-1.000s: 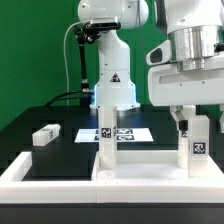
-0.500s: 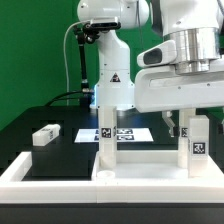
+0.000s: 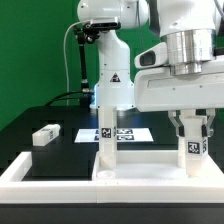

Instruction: Assemble desk

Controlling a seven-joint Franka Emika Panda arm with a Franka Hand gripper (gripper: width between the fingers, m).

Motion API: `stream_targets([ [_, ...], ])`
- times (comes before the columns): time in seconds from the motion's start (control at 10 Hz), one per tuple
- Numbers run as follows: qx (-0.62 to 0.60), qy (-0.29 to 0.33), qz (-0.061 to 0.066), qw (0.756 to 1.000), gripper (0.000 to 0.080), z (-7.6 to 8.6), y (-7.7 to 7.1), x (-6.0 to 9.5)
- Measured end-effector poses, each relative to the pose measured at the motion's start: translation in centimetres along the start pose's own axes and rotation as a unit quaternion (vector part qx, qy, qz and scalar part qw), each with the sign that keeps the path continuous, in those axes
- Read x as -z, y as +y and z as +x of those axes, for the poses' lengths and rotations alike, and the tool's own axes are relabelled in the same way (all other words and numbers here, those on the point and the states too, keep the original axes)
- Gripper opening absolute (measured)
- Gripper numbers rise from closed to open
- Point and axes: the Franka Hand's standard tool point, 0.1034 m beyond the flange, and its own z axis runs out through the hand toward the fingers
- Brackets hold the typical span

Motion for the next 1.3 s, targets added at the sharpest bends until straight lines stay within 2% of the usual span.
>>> stream_targets([
  [0.2, -0.151, -0.022, -0.019, 0.988, 0.0293, 0.3, 0.0, -0.1],
  [0.3, -0.237, -0.027, -0.016, 0.971, 0.0293, 0.2, 0.0, -0.1],
  [0.5, -0.389, -0.025, -0.008, 0.921, 0.0294, -0.3, 0.1, -0.1],
  [0.7, -0.437, -0.026, -0.007, 0.899, 0.0294, -0.5, 0.0, -0.1],
  [0.9, -0.477, -0.034, 0.007, 0.878, 0.0294, -0.5, 0.5, -0.1],
  [1.0, -0.478, -0.033, 0.007, 0.878, 0.0294, -0.5, 0.4, -0.1],
  [1.1, -0.469, -0.033, 0.007, 0.883, 0.0392, -0.6, 0.4, -0.2],
  [1.2, -0.468, -0.033, 0.006, 0.883, 0.0568, -0.6, 0.4, -0.2],
  [1.3, -0.381, -0.026, -0.003, 0.924, 0.0568, -0.8, 0.4, -0.1],
])
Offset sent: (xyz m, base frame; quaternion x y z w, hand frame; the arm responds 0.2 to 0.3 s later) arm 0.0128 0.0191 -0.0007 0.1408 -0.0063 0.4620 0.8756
